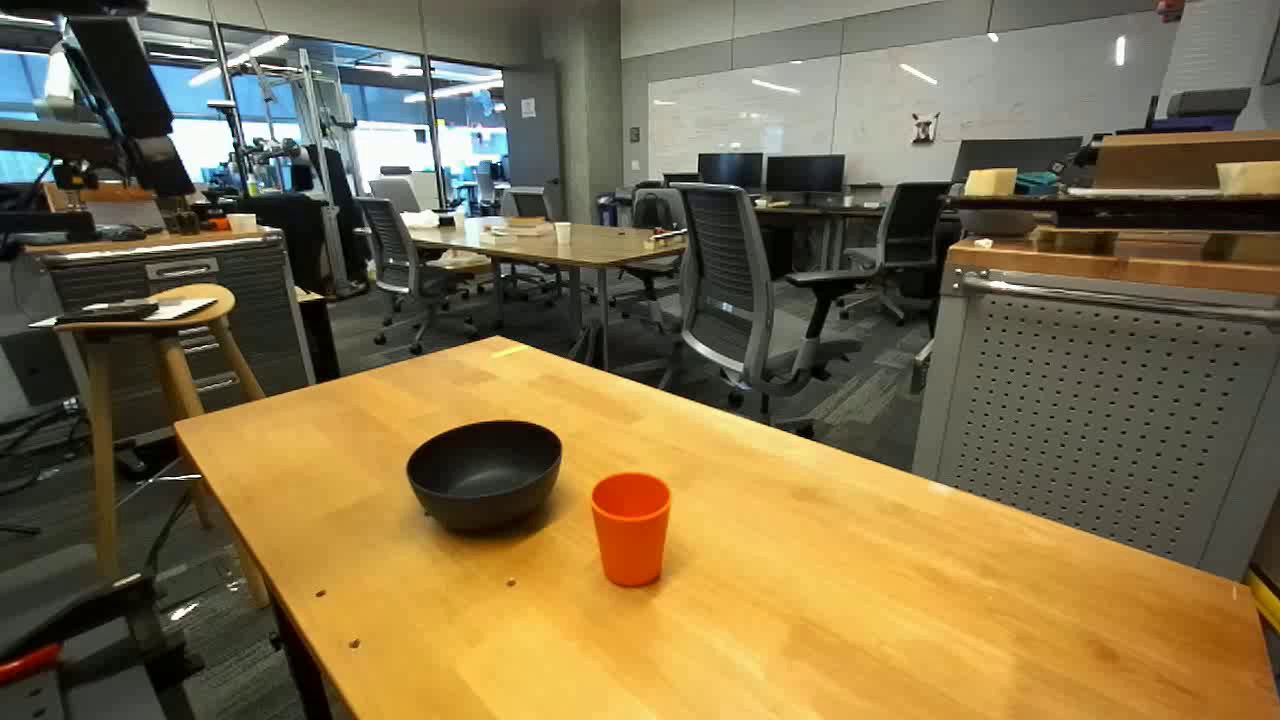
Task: Place the orange cup in the black bowl
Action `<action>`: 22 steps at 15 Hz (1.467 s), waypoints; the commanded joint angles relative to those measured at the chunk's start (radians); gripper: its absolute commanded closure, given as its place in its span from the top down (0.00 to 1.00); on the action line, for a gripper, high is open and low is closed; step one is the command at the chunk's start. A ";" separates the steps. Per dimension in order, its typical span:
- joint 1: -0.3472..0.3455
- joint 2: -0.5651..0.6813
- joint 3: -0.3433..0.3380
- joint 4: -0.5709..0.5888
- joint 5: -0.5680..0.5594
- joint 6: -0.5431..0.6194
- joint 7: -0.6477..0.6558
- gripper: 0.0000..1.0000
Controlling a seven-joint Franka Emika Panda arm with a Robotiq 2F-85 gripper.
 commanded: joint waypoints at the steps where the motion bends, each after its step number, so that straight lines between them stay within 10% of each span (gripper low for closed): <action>1: -0.002 0.000 0.001 0.003 0.001 -0.002 -0.002 1.00; 15: -0.215 0.665 0.055 0.340 -0.244 0.050 -0.018 1.00; 21: -0.184 1.035 -0.036 0.605 -0.241 -0.001 -0.059 1.00; 22: -0.166 0.898 -0.044 0.460 -0.230 0.058 -0.038 1.00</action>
